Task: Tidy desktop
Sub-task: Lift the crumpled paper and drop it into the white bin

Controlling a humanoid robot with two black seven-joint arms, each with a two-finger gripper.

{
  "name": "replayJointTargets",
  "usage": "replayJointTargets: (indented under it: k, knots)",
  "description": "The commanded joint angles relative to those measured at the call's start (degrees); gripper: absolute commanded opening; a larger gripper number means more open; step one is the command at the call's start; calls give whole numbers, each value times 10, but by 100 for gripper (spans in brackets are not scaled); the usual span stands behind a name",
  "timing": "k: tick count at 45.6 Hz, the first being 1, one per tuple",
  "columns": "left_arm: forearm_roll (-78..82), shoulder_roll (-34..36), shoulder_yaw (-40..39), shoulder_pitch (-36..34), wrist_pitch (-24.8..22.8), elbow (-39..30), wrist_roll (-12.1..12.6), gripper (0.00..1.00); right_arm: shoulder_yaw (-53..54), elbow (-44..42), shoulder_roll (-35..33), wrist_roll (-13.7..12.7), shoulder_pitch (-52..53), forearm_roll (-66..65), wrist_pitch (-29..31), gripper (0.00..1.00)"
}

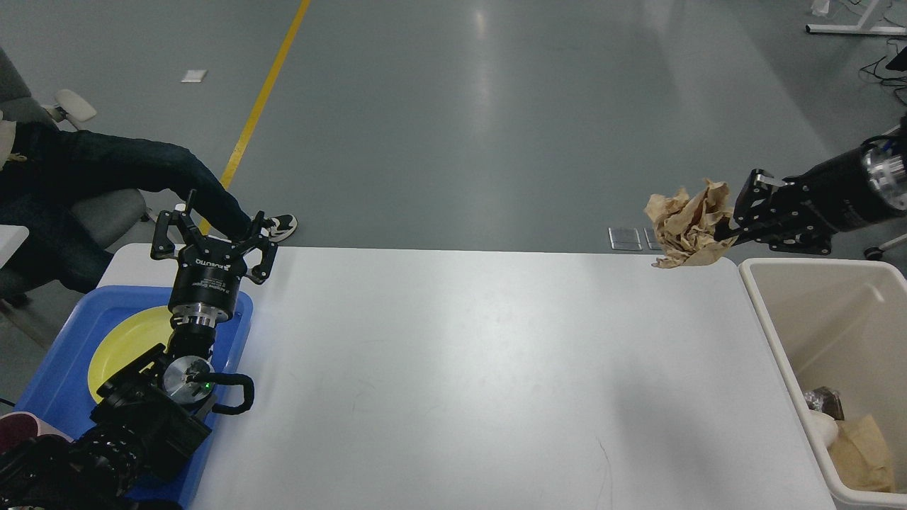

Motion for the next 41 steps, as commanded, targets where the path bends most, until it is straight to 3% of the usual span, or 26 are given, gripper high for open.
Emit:
replayJointTargets:
  k: [1, 9, 18, 19, 20, 24, 25, 35, 41]
  knots:
    - [0, 0, 0, 0, 0, 0, 0, 97, -5, -59, -8, 0, -23, 0, -10, 0]
    - [0, 0, 0, 0, 0, 0, 0, 97, 1, -165, -1, 0, -143, 7, -134, 0]
    - [0, 0, 0, 0, 0, 0, 0, 97, 2, -183, 2, 2, -281, 10, -356, 0]
    - [0, 0, 0, 0, 0, 0, 0, 97, 2, -188, 4, 2, -291, 10, -370, 4]
    - [0, 0, 0, 1, 0, 0, 0, 97, 2, -195, 9, 2, -300, 10, -382, 17]
    - [0, 0, 0, 0, 0, 0, 0, 97, 2, -243, 35, 4, -336, 9, -411, 92]
    - [0, 0, 0, 0, 0, 0, 0, 97, 2, -258, 45, 4, -343, 9, -413, 100]
    - [0, 0, 0, 0, 0, 0, 0, 97, 3, -398, 148, 2, -433, 10, -419, 100]
    - [0, 0, 0, 0, 0, 0, 0, 97, 21, -436, 169, 2, -445, 10, -422, 100]
